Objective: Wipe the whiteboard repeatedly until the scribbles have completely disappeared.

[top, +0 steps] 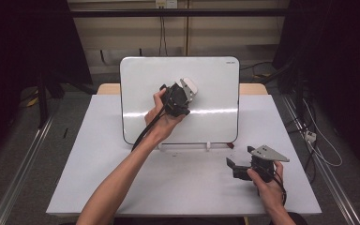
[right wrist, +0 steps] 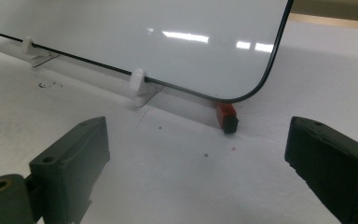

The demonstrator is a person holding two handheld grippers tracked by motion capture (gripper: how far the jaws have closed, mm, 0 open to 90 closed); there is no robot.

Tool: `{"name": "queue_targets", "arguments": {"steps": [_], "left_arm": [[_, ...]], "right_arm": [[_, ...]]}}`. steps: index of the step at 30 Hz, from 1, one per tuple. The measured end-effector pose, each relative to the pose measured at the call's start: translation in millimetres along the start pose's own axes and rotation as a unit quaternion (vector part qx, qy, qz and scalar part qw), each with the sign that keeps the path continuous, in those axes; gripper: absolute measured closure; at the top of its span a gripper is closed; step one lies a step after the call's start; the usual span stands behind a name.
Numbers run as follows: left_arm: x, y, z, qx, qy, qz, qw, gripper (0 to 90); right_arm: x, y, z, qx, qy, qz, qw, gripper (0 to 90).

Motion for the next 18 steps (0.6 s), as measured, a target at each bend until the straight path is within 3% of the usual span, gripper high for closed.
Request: {"name": "queue_targets", "arguments": {"steps": [6, 18], "left_arm": [[1.6, 2.5, -20.5, -0.008, 0.028, 0.004, 0.9996, 31.0], [-2.6, -0.5, -32.6, -0.015, 0.042, 0.000, 0.9990, 31.0]], "right_arm": [[0.3, -0.7, 1.0, 0.000, 0.003, 0.000, 1.0000, 6.5], [0.2, -1.2, 0.4, 0.000, 0.003, 0.001, 1.0000, 6.5]]}}
Point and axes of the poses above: each handheld gripper's, and its own axes: y roughly forward along the jaws, x roughly out of its top, z roughly to its left, the point moved 4 cm from there along y, roughly forward along the jaws, and after that the axes turned 15 degrees about -z, right-handed, at the moved point
